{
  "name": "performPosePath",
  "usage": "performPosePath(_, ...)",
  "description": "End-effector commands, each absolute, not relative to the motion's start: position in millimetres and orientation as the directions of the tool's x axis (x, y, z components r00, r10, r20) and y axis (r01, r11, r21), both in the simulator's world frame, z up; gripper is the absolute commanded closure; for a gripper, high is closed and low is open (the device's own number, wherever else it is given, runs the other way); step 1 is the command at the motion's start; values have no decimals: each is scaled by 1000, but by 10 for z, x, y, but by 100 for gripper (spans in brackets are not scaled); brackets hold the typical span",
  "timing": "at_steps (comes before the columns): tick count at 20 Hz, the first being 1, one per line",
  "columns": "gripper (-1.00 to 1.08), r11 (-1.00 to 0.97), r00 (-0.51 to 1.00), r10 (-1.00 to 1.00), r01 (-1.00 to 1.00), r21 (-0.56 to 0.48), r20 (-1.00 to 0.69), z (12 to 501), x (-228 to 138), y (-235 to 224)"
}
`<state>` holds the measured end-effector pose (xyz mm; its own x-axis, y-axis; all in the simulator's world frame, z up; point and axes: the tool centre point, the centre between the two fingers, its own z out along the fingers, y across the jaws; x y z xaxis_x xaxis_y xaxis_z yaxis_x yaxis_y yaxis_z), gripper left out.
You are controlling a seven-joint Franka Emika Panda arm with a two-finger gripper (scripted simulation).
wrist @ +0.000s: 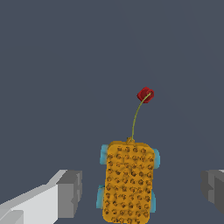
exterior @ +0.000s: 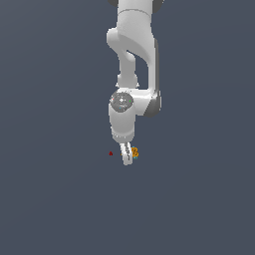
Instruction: Pick up the object and move it to a goal position.
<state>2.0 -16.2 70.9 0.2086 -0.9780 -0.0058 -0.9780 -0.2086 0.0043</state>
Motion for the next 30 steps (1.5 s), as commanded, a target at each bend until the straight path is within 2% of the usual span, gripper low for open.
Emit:
performPosePath(1, -92, -172, 172, -985, -985, 2, -3, 685, 24, -170)
performPosePath(13, -92, -130, 130, -991, -991, 0, 0, 621, 26, -176)
performPosePath(27, -92, -125, 125, -992, -992, 0, 0, 151, 25, -179)
performPosePath(28, 108, -125, 125, -992, -992, 0, 0, 151, 25, -179)
performPosePath(30, 108, -125, 125, -992, -992, 0, 0, 151, 25, -179)
